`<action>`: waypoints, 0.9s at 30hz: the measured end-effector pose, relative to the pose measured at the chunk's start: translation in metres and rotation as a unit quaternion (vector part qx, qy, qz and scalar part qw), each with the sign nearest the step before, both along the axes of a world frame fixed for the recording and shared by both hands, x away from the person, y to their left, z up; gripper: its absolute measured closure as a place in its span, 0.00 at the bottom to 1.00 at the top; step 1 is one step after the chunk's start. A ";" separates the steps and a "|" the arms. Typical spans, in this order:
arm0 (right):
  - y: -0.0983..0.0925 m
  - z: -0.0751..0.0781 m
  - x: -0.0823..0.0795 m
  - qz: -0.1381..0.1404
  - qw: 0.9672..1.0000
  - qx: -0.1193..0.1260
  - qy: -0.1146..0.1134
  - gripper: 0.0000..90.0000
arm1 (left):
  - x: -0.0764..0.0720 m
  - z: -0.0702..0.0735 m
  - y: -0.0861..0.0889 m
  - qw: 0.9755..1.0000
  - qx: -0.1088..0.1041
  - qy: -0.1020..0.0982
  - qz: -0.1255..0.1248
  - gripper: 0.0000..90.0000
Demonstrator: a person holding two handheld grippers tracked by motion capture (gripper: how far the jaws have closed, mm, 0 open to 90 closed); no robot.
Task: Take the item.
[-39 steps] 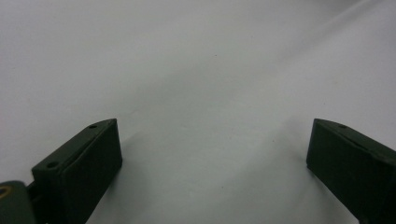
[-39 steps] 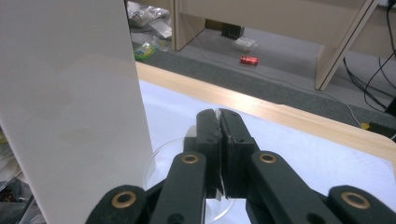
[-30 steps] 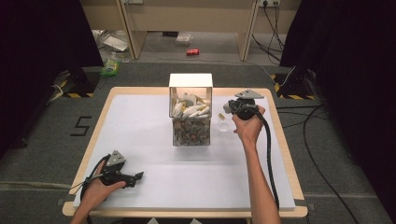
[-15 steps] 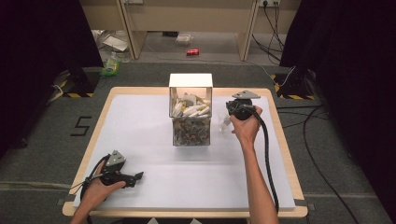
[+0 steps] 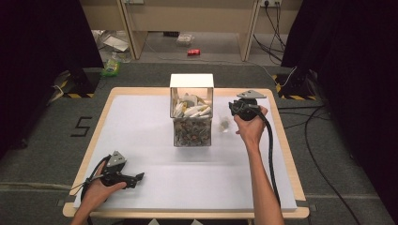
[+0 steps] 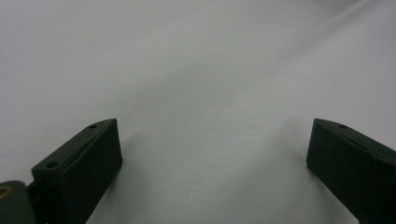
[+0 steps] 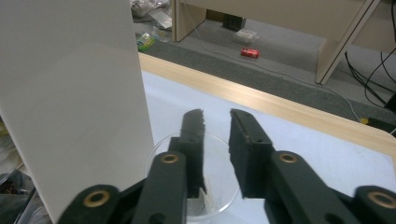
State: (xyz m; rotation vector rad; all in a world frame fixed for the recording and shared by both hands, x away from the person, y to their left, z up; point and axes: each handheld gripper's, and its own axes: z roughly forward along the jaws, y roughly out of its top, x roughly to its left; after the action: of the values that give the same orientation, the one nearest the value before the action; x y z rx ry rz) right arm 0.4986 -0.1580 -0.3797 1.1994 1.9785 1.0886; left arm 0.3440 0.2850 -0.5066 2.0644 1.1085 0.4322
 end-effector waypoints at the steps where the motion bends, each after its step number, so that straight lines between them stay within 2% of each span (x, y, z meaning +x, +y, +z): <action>1: 0.000 0.000 0.000 0.000 1.000 0.002 0.003 0.72 | 0.000 0.000 0.000 1.000 0.000 0.000 0.000 0.03; 7: -0.002 0.002 -0.003 -0.004 1.000 0.002 0.019 0.47 | 0.000 0.000 0.000 1.000 0.000 -0.001 0.000 0.03; 10: -0.001 0.003 -0.005 -0.009 1.000 0.002 0.029 0.38 | 0.000 0.000 0.000 1.000 0.001 -0.002 0.000 0.03; 14: -0.002 0.006 -0.011 -0.009 0.999 -0.007 0.030 0.35 | 0.000 0.000 0.000 1.000 0.001 -0.002 0.000 0.03; 17: -0.004 0.006 -0.015 -0.008 1.000 0.000 0.028 0.34 | 0.000 0.000 0.000 1.000 0.002 -0.002 0.000 0.03; 27: -0.015 0.000 -0.030 -0.005 1.000 0.001 0.024 0.34 | 0.000 0.000 0.000 1.000 0.003 -0.001 0.000 0.03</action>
State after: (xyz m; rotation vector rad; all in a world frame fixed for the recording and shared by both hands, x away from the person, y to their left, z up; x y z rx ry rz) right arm 0.4681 -0.1726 -0.3795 1.2466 2.0044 1.0666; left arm 0.3440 0.2846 -0.5067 2.0674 1.1073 0.4383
